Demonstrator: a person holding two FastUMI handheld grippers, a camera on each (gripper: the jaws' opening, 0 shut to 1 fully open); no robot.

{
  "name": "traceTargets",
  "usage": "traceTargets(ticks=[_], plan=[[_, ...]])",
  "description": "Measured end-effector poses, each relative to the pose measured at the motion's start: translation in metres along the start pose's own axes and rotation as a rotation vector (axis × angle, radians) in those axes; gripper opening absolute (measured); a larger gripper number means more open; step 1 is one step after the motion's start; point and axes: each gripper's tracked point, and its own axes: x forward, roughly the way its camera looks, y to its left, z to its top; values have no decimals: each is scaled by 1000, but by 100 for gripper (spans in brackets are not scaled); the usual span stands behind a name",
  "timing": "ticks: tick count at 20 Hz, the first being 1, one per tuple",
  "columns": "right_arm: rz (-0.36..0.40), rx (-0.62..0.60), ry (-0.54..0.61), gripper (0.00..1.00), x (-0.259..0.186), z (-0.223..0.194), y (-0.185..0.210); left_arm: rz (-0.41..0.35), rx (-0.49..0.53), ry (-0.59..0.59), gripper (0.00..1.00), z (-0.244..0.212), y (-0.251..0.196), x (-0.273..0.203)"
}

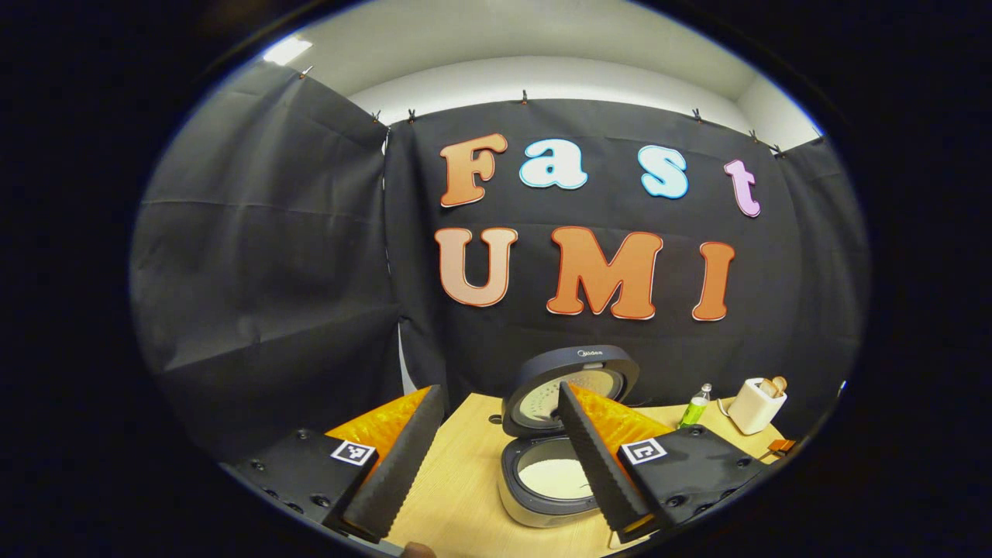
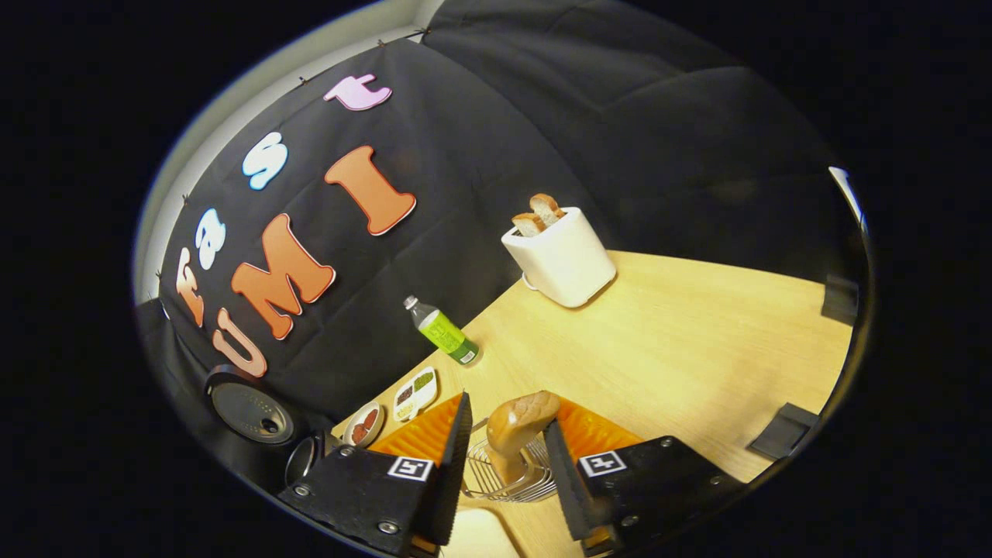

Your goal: Close the left gripper, press the button to open the rice cooker; take a wooden spoon from the chopstick holder with the right hand, scoop a spoonful of rice and pour it into the rice cooker, then put the wooden spoon back into the chopstick holder.

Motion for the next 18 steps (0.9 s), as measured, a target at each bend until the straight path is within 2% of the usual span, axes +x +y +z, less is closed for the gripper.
traceTargets(ticks=[1, 2, 5, 9, 12, 18], plan=[[3, 13, 2, 43, 0, 1, -1, 4, -1, 1, 99, 0, 1, 1], [8, 31, 11, 37, 0, 4, 0, 7, -5, 3, 98, 0, 2, 2], [24, 49, 35, 27, 2, -1, 10, 14, -36, 18, 97, -8, 8, 2], [30, -71, 29, 16, 1, -1, 27, 22, -29, 12, 98, -5, 15, 2], [35, -169, 0, 12, -12, 15, 52, 15, -30, 8, 98, -2, 17, -2], [120, -407, -108, 12, -73, 52, 134, 5, -4, -25, 98, 10, 25, -3]])
